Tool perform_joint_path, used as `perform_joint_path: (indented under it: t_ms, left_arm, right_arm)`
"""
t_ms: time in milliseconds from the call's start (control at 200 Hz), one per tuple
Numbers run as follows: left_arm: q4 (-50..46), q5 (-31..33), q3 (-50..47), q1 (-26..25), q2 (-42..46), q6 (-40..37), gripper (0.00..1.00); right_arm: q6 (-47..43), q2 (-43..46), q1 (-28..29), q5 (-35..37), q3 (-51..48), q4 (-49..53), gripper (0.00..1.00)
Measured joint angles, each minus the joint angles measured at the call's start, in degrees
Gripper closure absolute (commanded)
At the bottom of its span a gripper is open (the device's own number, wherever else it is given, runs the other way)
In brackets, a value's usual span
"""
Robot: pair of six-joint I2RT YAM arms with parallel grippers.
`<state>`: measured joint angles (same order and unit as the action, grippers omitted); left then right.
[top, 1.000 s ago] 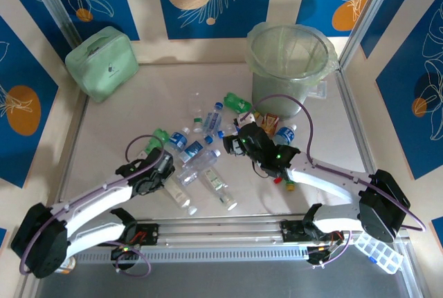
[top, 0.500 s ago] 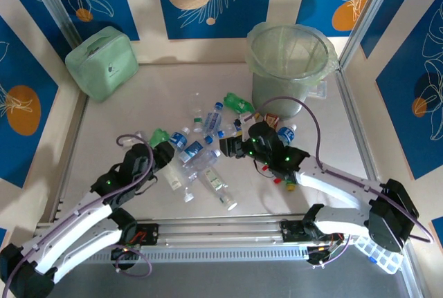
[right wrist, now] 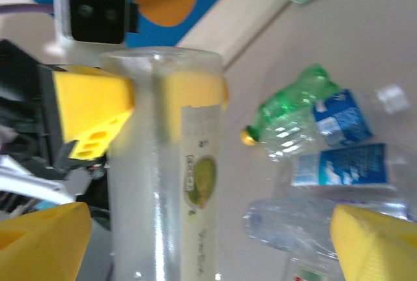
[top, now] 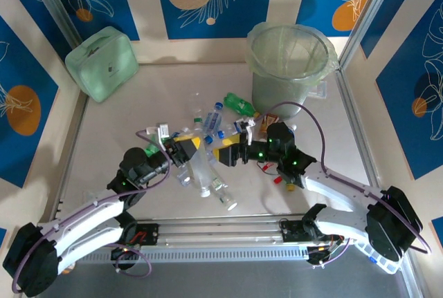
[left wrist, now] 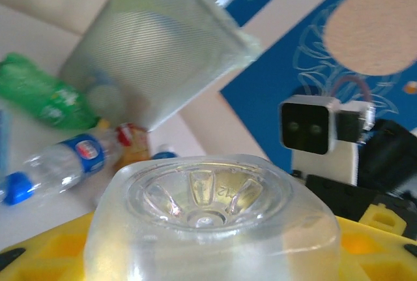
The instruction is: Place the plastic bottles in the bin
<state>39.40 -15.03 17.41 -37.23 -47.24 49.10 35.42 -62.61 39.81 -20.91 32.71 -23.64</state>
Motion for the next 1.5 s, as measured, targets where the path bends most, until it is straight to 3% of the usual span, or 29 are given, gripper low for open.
perform_joint_path:
  t_ms: [180, 365, 775, 880, 975, 1110, 1271, 1411, 1501]
  left_arm:
    - [10.6, -4.72, -0.5, 0.0, -0.57, 0.61, 0.58]
    - [18.91, -8.61, -0.44, 0.0, -2.6, 3.39, 0.61]
    - [28.48, -11.21, -0.33, -0.02, -8.24, 7.61, 0.64]
    - [29.7, -11.63, -0.33, 0.0, -8.81, 8.09, 0.54]
    - [29.42, -11.56, -0.33, 0.0, -8.13, 7.52, 0.28]
    - [25.07, -10.25, -0.33, -0.02, -3.21, 5.18, 0.0]
    - [11.1, -4.55, -0.26, 0.0, 9.22, 1.77, 0.01]
    - [-12.04, 6.73, 2.05, -0.02, 22.8, -2.45, 0.0]
    - [-26.29, 15.06, 5.55, 0.0, 25.97, -3.69, 0.01]
  right_arm:
    - [4.13, -2.38, 0.68, -10.19, 0.7, -7.43, 0.0]
    - [3.54, -4.37, 4.85, -13.55, 1.9, -7.39, 0.04]
    - [0.07, -4.35, 6.99, -13.18, 2.21, -5.92, 0.38]
    - [-0.04, -4.33, 6.99, -12.92, 2.21, -5.75, 0.44]
    - [-0.39, -4.02, 6.99, -12.52, 2.21, -5.73, 0.46]
    - [-0.5, -3.21, 7.13, -12.33, 2.21, -5.55, 0.47]
    - [-1.79, -1.55, 7.1, -9.38, 2.16, -4.28, 0.48]
    - [-4.26, 1.53, 7.08, -2.91, 2.01, -1.27, 0.53]
    - [-6.27, 3.17, 7.04, 2.45, 1.73, 0.63, 0.56]
